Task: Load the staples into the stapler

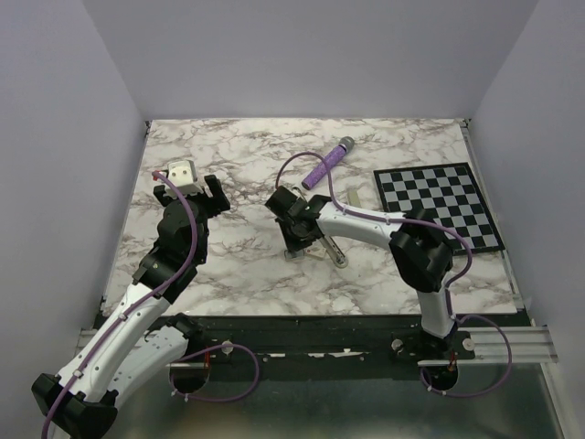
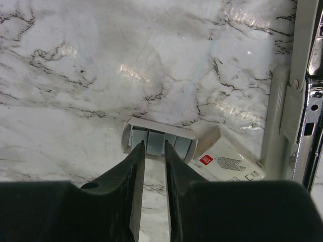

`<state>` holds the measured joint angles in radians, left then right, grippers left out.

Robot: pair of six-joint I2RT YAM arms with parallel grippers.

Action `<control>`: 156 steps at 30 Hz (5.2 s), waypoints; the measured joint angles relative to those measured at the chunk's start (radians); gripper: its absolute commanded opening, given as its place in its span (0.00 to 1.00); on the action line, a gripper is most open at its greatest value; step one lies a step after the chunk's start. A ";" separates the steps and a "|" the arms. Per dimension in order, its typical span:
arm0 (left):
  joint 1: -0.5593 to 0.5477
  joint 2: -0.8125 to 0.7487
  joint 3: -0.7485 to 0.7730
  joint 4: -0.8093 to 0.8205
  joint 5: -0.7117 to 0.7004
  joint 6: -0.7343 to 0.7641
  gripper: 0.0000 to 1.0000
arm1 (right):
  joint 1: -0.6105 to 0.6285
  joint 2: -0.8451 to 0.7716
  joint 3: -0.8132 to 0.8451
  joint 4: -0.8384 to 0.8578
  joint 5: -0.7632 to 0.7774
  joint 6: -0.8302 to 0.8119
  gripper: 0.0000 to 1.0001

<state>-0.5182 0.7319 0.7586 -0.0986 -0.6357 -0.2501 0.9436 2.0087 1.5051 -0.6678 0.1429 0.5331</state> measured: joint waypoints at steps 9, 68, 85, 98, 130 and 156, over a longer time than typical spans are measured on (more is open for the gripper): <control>0.000 0.000 0.000 0.000 0.000 0.000 0.85 | 0.000 0.018 0.013 -0.013 0.013 0.001 0.29; 0.002 0.000 -0.002 0.000 0.000 0.000 0.85 | 0.000 0.060 0.051 -0.061 0.051 0.002 0.28; 0.002 0.000 -0.002 0.000 0.001 0.000 0.85 | 0.000 0.050 0.054 -0.062 0.043 -0.014 0.17; 0.002 0.005 -0.002 0.000 0.001 0.000 0.85 | 0.000 0.049 0.054 -0.074 0.035 -0.018 0.28; 0.002 0.005 -0.002 0.000 0.001 0.000 0.85 | 0.000 0.091 0.095 -0.118 0.034 -0.010 0.20; 0.006 0.008 -0.002 0.000 0.001 0.007 0.84 | -0.001 -0.109 0.000 -0.047 0.051 -0.113 0.17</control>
<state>-0.5125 0.7395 0.7563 -0.0986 -0.6350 -0.2432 0.9428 1.8992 1.5055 -0.7151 0.1944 0.4206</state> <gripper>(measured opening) 0.846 0.197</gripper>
